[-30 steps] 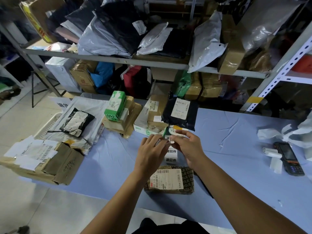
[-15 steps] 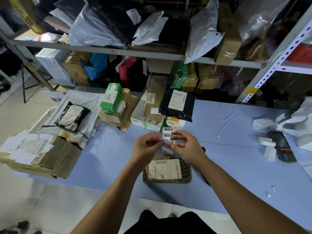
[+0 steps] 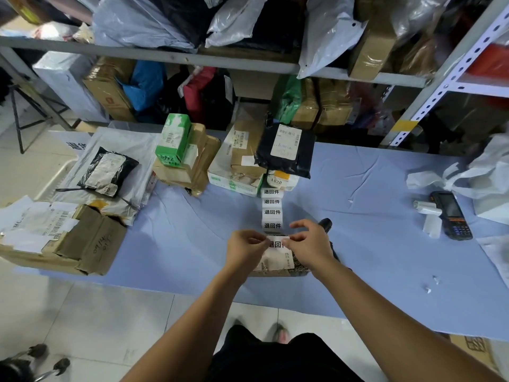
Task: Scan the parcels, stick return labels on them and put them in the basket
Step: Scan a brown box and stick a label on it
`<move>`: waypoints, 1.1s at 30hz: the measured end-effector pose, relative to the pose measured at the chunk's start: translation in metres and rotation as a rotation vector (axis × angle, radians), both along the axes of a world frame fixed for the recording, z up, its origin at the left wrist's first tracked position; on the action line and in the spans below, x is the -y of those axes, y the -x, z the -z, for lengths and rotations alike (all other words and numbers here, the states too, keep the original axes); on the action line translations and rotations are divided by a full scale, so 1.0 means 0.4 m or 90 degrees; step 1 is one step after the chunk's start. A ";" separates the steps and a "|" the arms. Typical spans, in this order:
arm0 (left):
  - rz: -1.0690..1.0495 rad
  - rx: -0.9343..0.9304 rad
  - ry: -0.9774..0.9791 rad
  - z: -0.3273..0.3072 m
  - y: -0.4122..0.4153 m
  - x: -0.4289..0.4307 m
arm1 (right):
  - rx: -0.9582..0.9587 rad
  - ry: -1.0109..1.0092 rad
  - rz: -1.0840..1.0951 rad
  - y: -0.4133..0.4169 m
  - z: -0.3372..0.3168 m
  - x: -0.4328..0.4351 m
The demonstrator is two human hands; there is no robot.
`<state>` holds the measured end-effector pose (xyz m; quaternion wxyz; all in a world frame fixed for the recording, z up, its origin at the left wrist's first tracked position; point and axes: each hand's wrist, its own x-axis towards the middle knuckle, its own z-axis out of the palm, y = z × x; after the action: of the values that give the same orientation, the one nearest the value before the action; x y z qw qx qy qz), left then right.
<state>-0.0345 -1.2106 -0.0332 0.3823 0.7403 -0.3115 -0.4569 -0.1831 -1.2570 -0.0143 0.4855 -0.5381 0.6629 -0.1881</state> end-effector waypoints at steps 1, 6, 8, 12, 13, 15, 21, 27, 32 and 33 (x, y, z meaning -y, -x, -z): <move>0.020 0.033 -0.010 0.002 0.004 0.001 | -0.014 0.005 -0.005 0.002 0.005 -0.003; 0.100 0.208 -0.042 0.017 0.021 -0.007 | -0.076 0.046 -0.042 0.002 0.034 -0.010; 0.096 0.240 -0.042 0.029 0.023 -0.011 | -0.102 0.061 -0.055 0.000 0.045 -0.009; 0.117 0.327 -0.041 0.055 0.030 -0.011 | -0.180 0.107 -0.132 -0.005 0.065 -0.007; 0.124 0.342 -0.047 0.060 0.033 -0.012 | -0.213 0.122 -0.165 -0.007 0.070 -0.006; 0.121 0.361 -0.051 0.067 0.035 -0.013 | -0.279 0.151 -0.225 -0.009 0.076 -0.007; 0.207 0.431 0.051 0.074 0.018 -0.018 | -0.336 0.201 -0.269 0.017 0.084 -0.020; 0.191 0.431 0.089 0.083 -0.016 -0.034 | -0.255 0.178 -0.219 0.084 0.096 -0.026; 0.013 0.362 -0.067 0.079 -0.050 -0.066 | -0.180 0.105 -0.100 0.103 0.106 -0.034; -0.005 0.307 -0.107 0.076 -0.050 -0.071 | -0.166 0.077 -0.090 0.104 0.107 -0.037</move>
<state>-0.0145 -1.1823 -0.0637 0.2359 0.8584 -0.3512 -0.2900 -0.2248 -1.2424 -0.0572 0.3739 -0.6314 0.6684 -0.1216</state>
